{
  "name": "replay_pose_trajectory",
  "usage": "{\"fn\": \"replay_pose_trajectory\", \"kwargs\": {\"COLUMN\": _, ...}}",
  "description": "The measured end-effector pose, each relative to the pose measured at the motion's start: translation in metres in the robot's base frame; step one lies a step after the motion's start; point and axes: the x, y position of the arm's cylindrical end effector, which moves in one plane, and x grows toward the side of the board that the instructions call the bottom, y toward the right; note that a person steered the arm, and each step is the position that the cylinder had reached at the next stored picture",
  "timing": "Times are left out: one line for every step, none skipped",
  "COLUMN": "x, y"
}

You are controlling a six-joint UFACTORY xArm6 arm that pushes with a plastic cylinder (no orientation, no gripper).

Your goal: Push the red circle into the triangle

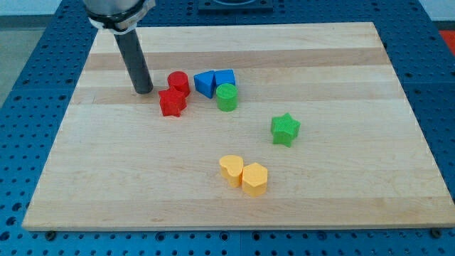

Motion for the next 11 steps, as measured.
{"fn": "replay_pose_trajectory", "kwargs": {"x": 0.0, "y": 0.02}}
{"fn": "replay_pose_trajectory", "kwargs": {"x": 0.0, "y": 0.028}}
{"fn": "replay_pose_trajectory", "kwargs": {"x": 0.0, "y": 0.028}}
{"fn": "replay_pose_trajectory", "kwargs": {"x": 0.0, "y": 0.029}}
{"fn": "replay_pose_trajectory", "kwargs": {"x": 0.0, "y": 0.029}}
{"fn": "replay_pose_trajectory", "kwargs": {"x": -0.001, "y": 0.029}}
{"fn": "replay_pose_trajectory", "kwargs": {"x": -0.001, "y": 0.028}}
{"fn": "replay_pose_trajectory", "kwargs": {"x": -0.001, "y": 0.028}}
{"fn": "replay_pose_trajectory", "kwargs": {"x": -0.001, "y": 0.03}}
{"fn": "replay_pose_trajectory", "kwargs": {"x": -0.001, "y": 0.03}}
{"fn": "replay_pose_trajectory", "kwargs": {"x": -0.002, "y": 0.036}}
